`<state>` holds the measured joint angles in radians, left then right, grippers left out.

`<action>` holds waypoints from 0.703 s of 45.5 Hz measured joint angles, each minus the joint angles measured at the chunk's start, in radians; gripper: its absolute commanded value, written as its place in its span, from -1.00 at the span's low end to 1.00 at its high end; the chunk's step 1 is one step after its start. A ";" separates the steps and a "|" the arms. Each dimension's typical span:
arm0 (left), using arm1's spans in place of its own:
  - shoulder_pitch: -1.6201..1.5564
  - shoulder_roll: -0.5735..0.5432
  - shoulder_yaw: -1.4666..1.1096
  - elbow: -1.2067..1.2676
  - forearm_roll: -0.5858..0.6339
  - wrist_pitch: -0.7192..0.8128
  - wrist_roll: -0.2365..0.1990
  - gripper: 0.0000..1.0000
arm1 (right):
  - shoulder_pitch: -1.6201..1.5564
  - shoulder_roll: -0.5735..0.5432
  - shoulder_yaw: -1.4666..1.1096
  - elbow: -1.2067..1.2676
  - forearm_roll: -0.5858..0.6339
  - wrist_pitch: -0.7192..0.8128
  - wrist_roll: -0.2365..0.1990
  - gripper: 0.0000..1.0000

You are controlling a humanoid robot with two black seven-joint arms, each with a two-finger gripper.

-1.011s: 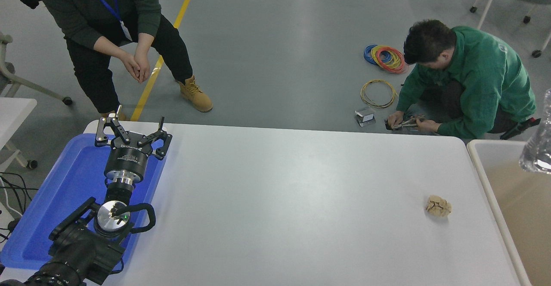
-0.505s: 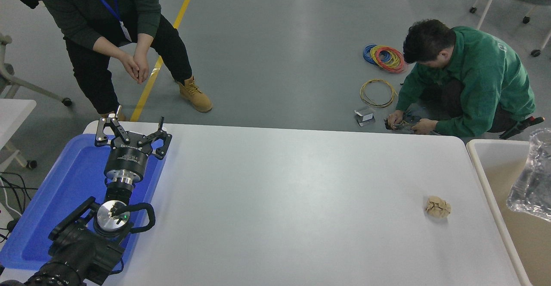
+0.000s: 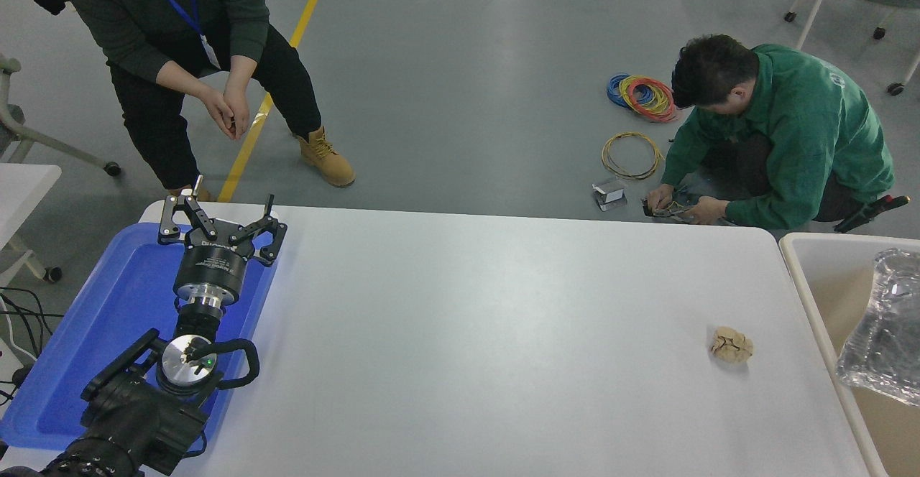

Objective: Pick up foil plate and place in dustbin

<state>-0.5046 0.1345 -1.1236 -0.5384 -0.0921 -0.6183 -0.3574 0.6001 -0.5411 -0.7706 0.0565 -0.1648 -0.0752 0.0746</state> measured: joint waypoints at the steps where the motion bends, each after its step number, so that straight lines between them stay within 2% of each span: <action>1: 0.000 0.000 0.000 0.000 0.000 0.000 0.000 1.00 | -0.002 0.000 0.001 -0.001 0.000 -0.001 0.000 -0.30; 9: 0.000 0.000 0.000 0.000 0.000 0.000 0.000 1.00 | -0.007 -0.002 0.010 -0.001 0.001 -0.005 0.000 0.71; 12: 0.000 0.000 0.000 0.000 0.000 0.000 0.000 1.00 | -0.008 -0.003 0.013 -0.002 0.002 -0.005 -0.001 0.98; 32: 0.000 0.000 0.001 0.000 0.000 0.000 0.000 1.00 | 0.077 -0.008 0.010 0.025 0.002 -0.003 -0.001 1.00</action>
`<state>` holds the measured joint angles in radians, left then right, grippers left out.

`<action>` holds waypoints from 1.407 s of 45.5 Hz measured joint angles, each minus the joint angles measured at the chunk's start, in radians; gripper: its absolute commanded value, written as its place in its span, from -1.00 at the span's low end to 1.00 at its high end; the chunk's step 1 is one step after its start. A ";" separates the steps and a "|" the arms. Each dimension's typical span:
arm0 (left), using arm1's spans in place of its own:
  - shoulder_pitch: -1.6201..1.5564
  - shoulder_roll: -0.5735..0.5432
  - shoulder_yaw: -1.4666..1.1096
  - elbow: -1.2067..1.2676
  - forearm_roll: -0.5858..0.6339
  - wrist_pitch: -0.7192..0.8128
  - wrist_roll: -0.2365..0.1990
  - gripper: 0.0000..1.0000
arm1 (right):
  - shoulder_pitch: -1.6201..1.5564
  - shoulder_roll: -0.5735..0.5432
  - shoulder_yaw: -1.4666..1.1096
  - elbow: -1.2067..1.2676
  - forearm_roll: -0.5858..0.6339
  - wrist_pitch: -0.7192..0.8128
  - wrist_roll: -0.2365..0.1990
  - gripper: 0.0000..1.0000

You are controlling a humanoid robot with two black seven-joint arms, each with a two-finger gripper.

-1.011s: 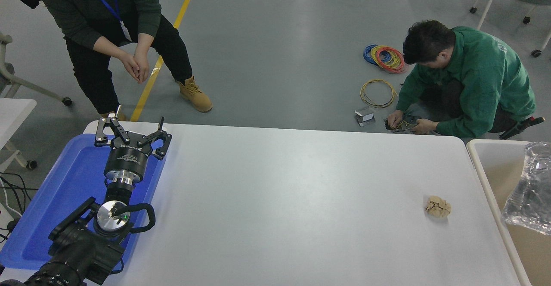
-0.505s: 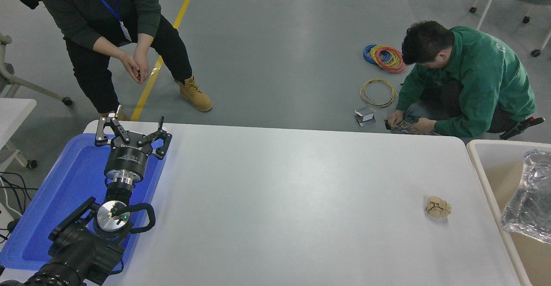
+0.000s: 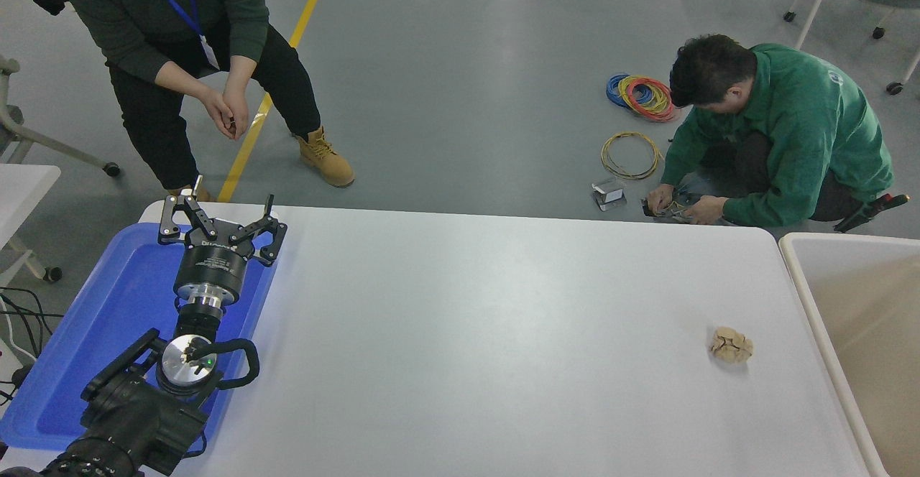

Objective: Pick up foil plate and place in dustbin

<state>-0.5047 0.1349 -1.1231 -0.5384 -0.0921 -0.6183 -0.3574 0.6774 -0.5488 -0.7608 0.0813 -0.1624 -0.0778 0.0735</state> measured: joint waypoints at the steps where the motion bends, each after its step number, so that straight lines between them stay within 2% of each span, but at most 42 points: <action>1: 0.000 0.000 0.000 0.000 0.000 0.000 0.000 1.00 | 0.010 0.000 -0.001 0.004 -0.001 0.001 0.000 1.00; 9: 0.000 -0.001 0.000 0.000 0.000 0.000 0.000 1.00 | 0.159 0.000 -0.038 0.109 -0.007 0.006 0.000 1.00; 22: 0.000 -0.001 0.000 0.000 0.000 0.000 0.000 1.00 | 0.538 0.013 -0.205 0.433 -0.013 0.012 0.000 1.00; 32: 0.000 -0.001 0.000 0.000 0.000 0.000 0.000 1.00 | 0.780 0.048 -0.264 0.642 -0.019 0.077 0.000 1.00; 39: 0.000 -0.001 0.000 0.000 0.000 0.000 0.000 1.00 | 0.931 0.065 -0.291 0.768 -0.041 0.208 -0.003 1.00; 45: 0.000 -0.001 0.000 0.000 0.000 0.000 0.000 1.00 | 1.097 0.074 -0.342 0.880 -0.075 0.424 -0.004 1.00; 53: 0.000 0.000 0.000 0.000 0.000 0.000 0.000 1.00 | 1.241 0.078 -0.373 0.964 -0.101 0.627 -0.005 1.00; 64: 0.000 0.000 0.000 0.000 0.000 0.000 0.000 1.00 | 1.394 0.082 -0.393 1.088 -0.130 0.787 -0.006 1.00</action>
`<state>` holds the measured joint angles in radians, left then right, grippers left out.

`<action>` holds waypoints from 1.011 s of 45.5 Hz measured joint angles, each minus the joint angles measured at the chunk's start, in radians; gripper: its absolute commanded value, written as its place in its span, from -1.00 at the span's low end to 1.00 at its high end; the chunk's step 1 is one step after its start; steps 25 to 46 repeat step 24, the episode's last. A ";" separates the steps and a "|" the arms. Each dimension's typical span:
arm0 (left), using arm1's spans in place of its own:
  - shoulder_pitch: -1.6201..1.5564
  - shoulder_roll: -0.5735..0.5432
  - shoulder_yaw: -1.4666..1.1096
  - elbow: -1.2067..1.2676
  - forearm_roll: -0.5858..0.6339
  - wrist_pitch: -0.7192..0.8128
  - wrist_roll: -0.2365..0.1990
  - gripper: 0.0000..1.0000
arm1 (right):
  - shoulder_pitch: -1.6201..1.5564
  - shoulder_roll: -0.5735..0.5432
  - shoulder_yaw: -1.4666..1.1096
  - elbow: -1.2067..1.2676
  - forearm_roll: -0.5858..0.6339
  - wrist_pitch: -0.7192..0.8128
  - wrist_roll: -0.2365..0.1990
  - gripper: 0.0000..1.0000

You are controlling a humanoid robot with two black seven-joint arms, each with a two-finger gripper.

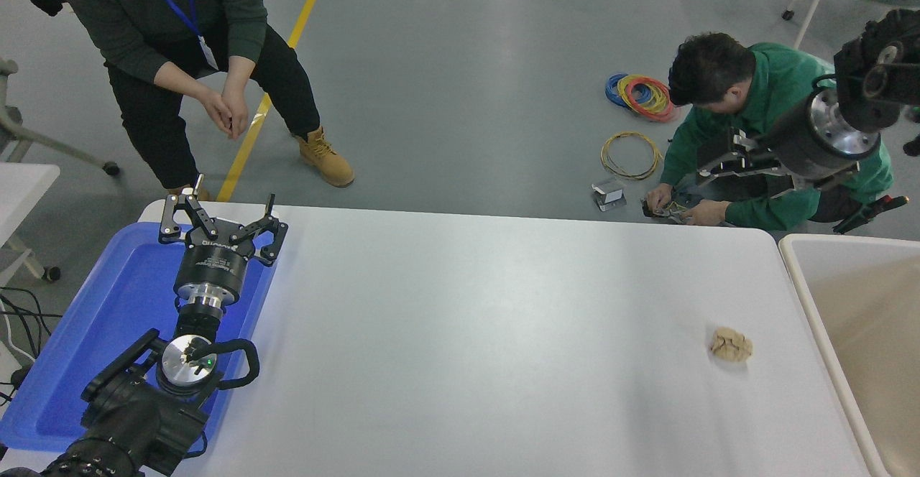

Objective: Pick up foil plate and place in dustbin

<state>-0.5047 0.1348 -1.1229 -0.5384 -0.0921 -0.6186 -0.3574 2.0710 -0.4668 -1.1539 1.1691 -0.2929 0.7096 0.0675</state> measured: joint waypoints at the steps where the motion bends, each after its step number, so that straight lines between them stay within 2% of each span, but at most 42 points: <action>1: 0.000 0.000 0.000 0.000 0.000 0.000 0.000 1.00 | 0.010 0.001 -0.001 0.010 -0.002 0.007 0.000 1.00; 18: 0.000 0.000 0.000 0.000 0.000 0.000 0.000 1.00 | 0.135 0.025 -0.008 0.133 -0.018 0.065 -0.018 1.00; 46: 0.000 0.000 0.000 0.000 0.000 0.000 0.000 1.00 | 0.149 0.031 -0.008 0.145 -0.019 0.070 -0.020 1.00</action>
